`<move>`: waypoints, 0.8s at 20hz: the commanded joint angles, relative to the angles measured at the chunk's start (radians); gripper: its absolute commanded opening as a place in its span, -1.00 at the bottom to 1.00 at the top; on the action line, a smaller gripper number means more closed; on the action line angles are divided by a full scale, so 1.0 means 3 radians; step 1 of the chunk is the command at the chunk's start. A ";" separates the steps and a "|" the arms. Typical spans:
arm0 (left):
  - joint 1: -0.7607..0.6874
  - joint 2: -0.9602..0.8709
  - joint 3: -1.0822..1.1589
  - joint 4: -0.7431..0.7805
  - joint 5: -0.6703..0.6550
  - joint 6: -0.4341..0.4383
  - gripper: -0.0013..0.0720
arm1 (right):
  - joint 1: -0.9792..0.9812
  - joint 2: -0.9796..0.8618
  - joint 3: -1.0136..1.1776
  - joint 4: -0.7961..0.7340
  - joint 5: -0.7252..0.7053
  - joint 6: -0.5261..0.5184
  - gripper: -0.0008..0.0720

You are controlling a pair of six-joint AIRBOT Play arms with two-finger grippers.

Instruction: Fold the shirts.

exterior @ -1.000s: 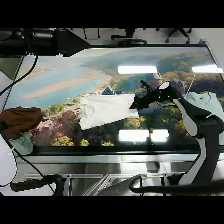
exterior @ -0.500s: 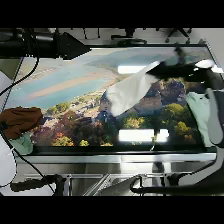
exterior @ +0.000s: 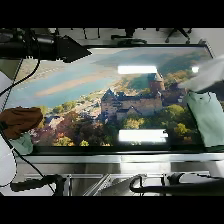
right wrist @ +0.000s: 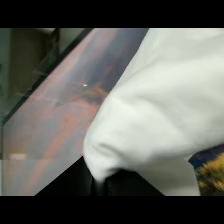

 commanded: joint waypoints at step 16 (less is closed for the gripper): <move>-0.0003 -0.0010 0.0000 0.0003 -0.0197 0.0052 -0.92 | -0.0506 0.0337 -0.0637 -0.2557 0.1193 0.0464 0.81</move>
